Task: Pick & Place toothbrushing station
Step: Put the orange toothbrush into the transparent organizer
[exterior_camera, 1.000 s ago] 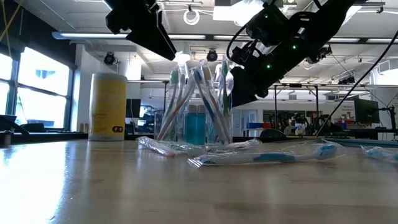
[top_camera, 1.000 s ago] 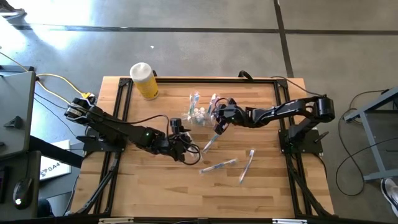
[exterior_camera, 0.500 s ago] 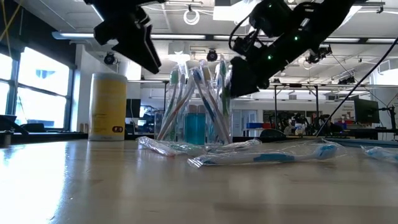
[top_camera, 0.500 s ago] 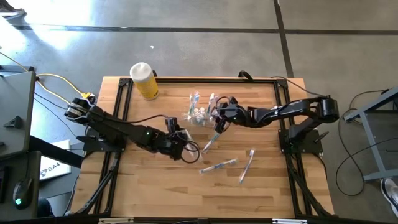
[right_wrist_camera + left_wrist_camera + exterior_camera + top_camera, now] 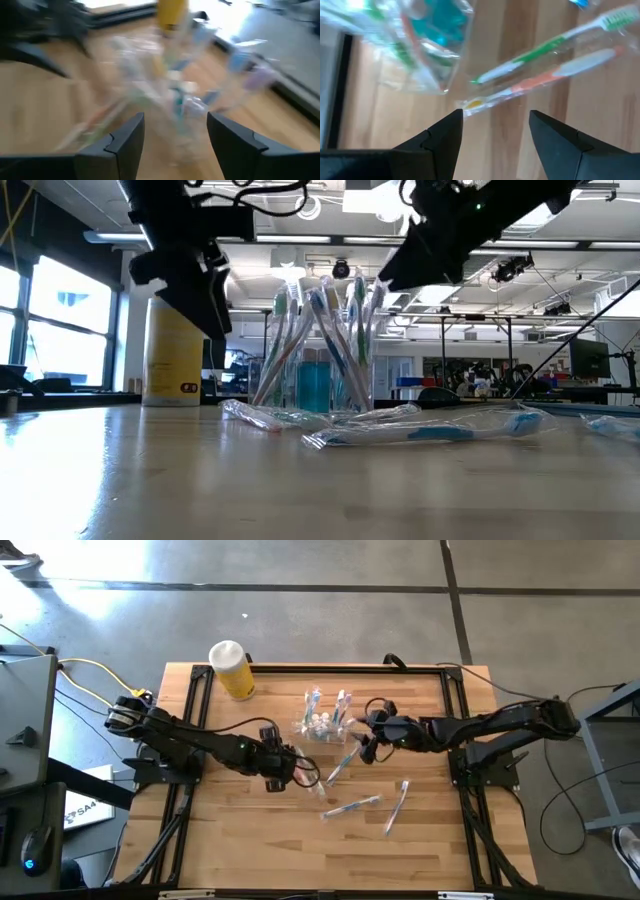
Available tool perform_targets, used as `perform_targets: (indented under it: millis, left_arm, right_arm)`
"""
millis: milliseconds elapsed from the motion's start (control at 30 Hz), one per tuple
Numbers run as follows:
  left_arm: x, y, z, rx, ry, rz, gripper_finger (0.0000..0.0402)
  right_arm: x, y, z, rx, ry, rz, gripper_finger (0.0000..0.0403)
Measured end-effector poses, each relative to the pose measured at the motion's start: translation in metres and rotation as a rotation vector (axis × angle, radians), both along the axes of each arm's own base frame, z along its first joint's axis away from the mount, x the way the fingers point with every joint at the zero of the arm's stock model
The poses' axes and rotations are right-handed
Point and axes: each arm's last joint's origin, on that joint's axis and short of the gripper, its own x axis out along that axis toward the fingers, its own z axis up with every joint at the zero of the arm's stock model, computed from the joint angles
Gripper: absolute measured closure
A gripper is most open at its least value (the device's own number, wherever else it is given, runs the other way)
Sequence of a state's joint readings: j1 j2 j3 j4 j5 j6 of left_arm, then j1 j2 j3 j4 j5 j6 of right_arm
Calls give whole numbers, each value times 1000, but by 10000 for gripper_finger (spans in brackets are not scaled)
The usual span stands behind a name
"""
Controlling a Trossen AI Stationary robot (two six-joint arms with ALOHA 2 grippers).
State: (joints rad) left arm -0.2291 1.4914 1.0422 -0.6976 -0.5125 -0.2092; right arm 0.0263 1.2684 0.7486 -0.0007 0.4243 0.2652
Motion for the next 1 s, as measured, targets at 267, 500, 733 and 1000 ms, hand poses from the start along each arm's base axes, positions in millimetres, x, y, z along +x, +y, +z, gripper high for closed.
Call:
perform_targets:
  millis: [267, 500, 733, 1000]
  left_arm:
    - [8, 12, -24, -183, -120, -28, 180]
    - [6, 34, -33, -604, -173, 342, 181]
    - [8, 52, -32, -866, -224, 640, 181]
    - [11, 65, -48, -1004, -205, 961, 181]
  right_arm:
    - [0, 26, 1, 35, -14, 141, 196]
    - [0, 28, 1, 51, -18, 138, 196]
    - [0, 28, 0, 48, -10, 140, 196]
    - [0, 30, 0, 60, -2, 173, 196]
